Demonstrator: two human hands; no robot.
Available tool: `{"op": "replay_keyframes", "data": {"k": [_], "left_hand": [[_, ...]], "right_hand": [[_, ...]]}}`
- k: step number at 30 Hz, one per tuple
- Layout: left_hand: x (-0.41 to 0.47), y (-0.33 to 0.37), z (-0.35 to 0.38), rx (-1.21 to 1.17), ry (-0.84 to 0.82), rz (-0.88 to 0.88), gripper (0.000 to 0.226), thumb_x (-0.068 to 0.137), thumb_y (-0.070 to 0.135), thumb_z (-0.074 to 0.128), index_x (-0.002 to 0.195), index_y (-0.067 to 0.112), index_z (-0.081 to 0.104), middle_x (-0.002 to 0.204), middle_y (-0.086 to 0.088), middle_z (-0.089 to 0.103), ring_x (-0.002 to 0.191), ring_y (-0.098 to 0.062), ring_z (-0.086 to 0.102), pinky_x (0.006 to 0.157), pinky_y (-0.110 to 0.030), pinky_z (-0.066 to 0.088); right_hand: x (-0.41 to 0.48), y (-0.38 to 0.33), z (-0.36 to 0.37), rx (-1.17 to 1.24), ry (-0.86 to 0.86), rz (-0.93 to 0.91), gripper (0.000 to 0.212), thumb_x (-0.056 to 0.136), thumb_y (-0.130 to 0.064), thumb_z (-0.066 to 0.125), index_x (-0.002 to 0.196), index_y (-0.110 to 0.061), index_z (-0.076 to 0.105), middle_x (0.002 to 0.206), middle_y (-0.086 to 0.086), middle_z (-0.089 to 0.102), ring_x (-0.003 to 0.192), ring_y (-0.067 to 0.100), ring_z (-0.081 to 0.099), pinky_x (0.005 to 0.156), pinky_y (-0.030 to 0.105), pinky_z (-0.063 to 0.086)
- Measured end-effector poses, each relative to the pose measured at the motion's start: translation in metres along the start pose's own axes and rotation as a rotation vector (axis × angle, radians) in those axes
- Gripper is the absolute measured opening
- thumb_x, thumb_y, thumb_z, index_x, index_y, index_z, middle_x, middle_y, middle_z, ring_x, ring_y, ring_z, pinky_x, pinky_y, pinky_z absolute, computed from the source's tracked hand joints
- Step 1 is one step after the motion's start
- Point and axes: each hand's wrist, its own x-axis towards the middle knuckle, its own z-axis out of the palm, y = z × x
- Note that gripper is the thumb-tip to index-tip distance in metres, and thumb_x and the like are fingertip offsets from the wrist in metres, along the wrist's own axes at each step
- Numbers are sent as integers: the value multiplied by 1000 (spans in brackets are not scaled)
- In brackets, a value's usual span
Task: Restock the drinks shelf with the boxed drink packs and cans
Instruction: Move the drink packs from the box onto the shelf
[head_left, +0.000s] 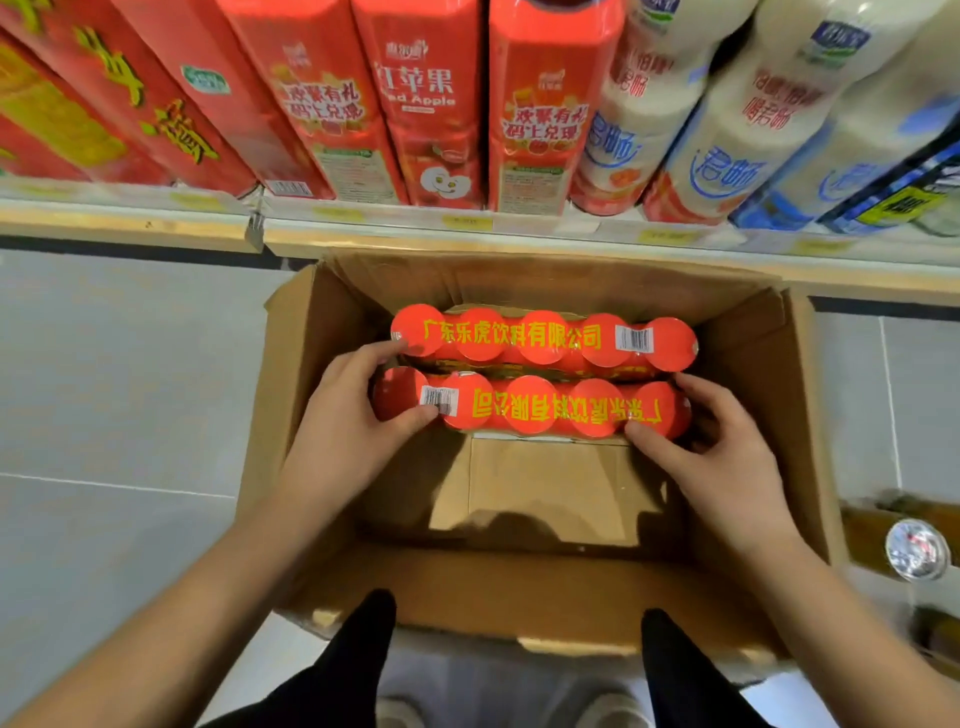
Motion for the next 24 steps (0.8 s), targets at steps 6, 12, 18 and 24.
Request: {"op": "replay_keyframes", "data": {"k": [6,12,18,24], "left_hand": [[5,-11,8,15,-29,-52,72,77,34,84,140,30,49,136,9,54,119,-5,51,101,-30,48],[4,-6,24,36,-14,-105,76,78,23,85,143,28,45,142,6,50,130,-14,49,105,-32,43],[0,-3,31,-28,39,-123,73,79,21,84,141,27,45,141,5,51,129,-13,49,102,-30,42],[-3,-3,28,-58,43,-129,67,79,20,83,137,28,49,136,7,53,117,-2,45,95,-23,40]], "right_hand": [[6,0,9,-110,-10,-14,80,79,-34,86,150,-28,48,144,-3,53,121,4,47,96,26,43],[5,3,10,-110,-13,-22,79,78,-24,88,146,-27,48,142,-4,57,129,13,54,99,31,47],[6,2,13,-124,9,-37,72,83,-23,85,145,-25,48,139,-4,57,119,6,51,94,25,46],[4,3,11,-136,14,-56,68,86,-24,82,145,-24,49,139,-3,57,117,5,50,95,25,46]]}}
